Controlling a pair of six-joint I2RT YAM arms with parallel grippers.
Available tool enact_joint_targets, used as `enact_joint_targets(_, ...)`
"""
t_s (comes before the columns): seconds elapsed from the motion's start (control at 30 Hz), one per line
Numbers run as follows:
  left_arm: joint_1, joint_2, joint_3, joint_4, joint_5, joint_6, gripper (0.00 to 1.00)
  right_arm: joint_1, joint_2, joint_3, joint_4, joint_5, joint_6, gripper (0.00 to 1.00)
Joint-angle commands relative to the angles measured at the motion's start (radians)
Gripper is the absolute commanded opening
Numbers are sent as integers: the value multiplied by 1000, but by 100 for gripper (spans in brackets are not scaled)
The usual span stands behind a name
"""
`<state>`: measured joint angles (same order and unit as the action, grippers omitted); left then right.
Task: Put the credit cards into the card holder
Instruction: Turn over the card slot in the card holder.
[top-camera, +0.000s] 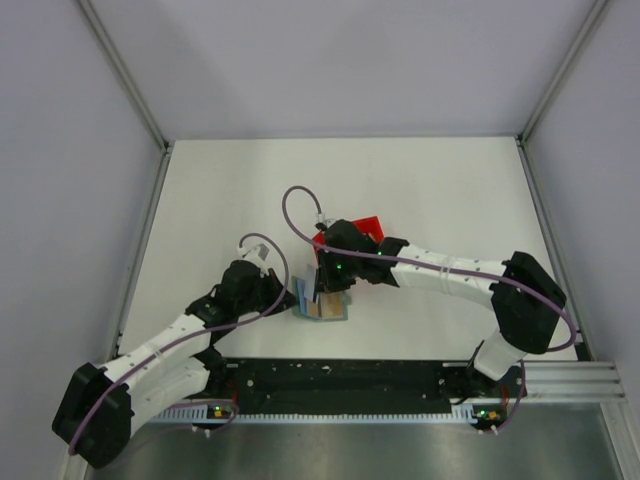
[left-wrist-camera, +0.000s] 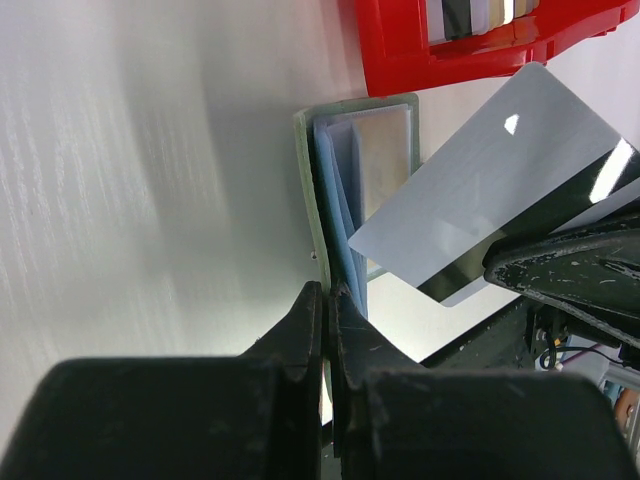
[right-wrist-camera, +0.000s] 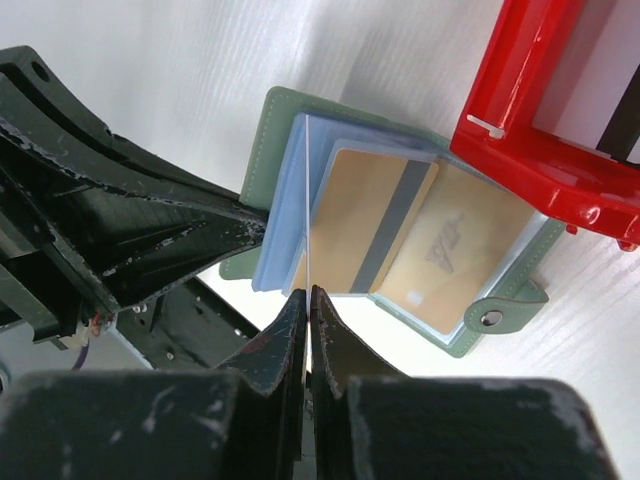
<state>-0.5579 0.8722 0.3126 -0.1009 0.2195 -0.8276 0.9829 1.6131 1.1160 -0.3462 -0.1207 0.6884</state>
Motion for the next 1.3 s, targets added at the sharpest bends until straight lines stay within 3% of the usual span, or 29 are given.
enact_joint_targets(0.0,-4,-18,22,27,-5,12,0,20,-36,47,-36,46,-23,0)
enact_joint_targets(0.73,-4,-15,11,15,-22,5,0,20,-145,-22,-145,102,-47,0)
enact_joint_targets(0.87,-2,8,6,-5,-51,-7,0,19,-122,-18,-125,32,-62,0)
enact_joint_targets(1.03,-2,53,10,-72,-104,-18,0,-29,-61,-54,-39,-206,-85,0)
enact_joint_targets(1.27,-2,103,6,-91,-150,-15,0,-121,-15,-102,6,-388,-116,0)
